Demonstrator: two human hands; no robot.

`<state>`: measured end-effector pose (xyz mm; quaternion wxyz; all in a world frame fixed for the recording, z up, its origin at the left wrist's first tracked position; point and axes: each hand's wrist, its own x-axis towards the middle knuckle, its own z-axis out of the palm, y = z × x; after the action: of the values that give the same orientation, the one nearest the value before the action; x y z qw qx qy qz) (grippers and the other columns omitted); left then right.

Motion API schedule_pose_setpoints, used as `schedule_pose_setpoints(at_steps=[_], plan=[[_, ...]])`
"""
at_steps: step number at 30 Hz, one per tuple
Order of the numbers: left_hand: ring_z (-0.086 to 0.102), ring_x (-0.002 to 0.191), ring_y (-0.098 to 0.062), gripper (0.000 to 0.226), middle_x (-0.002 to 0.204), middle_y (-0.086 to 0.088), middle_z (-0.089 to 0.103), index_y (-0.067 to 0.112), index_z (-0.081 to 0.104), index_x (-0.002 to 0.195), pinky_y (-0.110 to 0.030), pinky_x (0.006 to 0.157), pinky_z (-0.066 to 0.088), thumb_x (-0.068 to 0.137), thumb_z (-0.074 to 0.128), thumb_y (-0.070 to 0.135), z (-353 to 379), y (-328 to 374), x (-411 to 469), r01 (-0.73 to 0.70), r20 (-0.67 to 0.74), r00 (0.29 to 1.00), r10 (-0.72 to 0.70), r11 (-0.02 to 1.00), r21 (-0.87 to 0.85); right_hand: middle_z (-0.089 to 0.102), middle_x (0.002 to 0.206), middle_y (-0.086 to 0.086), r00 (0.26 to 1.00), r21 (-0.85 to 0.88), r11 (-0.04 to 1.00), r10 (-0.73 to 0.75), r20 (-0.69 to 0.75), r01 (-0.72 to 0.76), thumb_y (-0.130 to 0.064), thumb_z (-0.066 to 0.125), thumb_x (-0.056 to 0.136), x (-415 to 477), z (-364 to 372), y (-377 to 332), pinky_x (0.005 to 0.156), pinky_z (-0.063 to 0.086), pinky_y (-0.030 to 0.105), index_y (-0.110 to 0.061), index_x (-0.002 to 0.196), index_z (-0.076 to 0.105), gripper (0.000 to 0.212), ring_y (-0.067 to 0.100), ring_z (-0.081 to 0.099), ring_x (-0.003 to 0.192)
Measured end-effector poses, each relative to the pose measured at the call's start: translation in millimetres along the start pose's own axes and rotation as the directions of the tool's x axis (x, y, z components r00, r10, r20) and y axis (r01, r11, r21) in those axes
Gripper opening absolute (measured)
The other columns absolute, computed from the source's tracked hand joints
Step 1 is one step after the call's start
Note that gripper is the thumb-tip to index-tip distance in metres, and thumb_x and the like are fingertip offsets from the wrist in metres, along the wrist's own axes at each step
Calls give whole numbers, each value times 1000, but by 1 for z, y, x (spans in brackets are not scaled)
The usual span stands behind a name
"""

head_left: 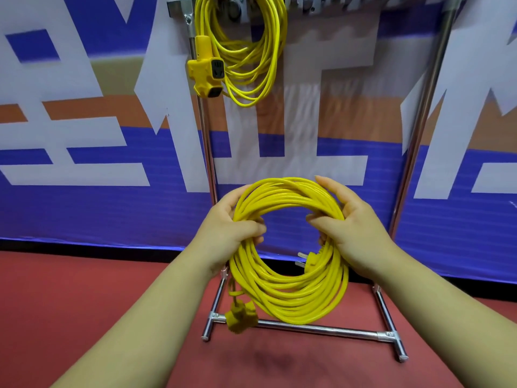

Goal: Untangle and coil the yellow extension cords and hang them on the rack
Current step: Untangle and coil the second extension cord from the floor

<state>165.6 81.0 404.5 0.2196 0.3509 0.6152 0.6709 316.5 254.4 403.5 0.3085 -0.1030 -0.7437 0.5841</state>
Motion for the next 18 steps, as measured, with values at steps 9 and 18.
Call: schedule_pose_setpoints(at_steps=[9, 18], plan=[[69, 94, -33, 89, 97, -15, 70, 31, 51, 138, -40, 69, 57, 56, 85, 18, 12, -32, 3, 92, 124, 989, -85, 995, -48, 70, 73, 6, 991, 10, 1000, -15, -136, 16, -1, 69, 85, 5, -11, -8, 55, 49, 31, -33, 142, 50, 68, 15, 56, 55], [69, 96, -51, 101, 100, -11, 75, 26, 40, 148, -43, 69, 60, 60, 77, -6, 32, -31, 14, 102, 42, 995, -95, 972, -213, 61, 65, 8, 975, 46, 999, 1, -221, 10, -6, 70, 86, 13, -36, -6, 53, 48, 36, -30, 141, 52, 63, 21, 56, 55]])
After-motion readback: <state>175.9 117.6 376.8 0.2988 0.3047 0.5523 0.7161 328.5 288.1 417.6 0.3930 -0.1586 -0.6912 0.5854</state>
